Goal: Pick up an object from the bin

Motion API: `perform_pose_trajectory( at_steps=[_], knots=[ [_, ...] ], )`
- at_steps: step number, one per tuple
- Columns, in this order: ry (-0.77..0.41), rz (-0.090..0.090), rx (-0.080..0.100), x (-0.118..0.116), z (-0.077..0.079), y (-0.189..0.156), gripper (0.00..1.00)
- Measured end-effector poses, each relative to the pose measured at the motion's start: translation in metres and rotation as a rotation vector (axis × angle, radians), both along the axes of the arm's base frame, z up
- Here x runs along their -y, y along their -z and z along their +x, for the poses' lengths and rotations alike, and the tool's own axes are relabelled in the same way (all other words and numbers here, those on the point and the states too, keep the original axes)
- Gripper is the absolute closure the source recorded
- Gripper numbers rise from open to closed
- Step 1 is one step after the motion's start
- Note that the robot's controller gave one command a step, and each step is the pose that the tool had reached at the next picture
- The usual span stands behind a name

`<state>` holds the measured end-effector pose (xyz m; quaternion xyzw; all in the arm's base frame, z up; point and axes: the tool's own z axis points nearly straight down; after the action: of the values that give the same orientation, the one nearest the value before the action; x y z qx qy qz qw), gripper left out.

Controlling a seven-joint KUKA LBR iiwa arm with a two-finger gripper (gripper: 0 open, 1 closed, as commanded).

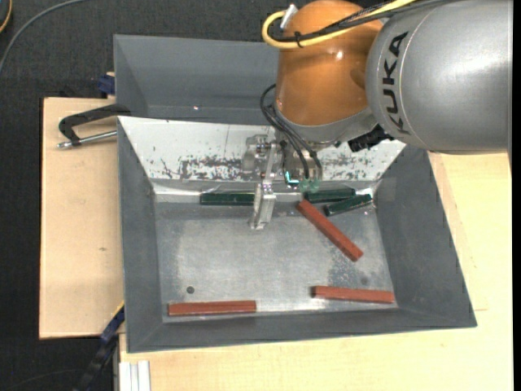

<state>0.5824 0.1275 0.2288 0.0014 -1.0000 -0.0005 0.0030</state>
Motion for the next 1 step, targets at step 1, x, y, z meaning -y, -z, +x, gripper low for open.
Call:
perform_pose_trajectory(
  at_steps=[1],
  knots=[
    [-0.058, -0.002, -0.001, 0.0337, -0.0025, 0.1176, 0.0]
  ],
)
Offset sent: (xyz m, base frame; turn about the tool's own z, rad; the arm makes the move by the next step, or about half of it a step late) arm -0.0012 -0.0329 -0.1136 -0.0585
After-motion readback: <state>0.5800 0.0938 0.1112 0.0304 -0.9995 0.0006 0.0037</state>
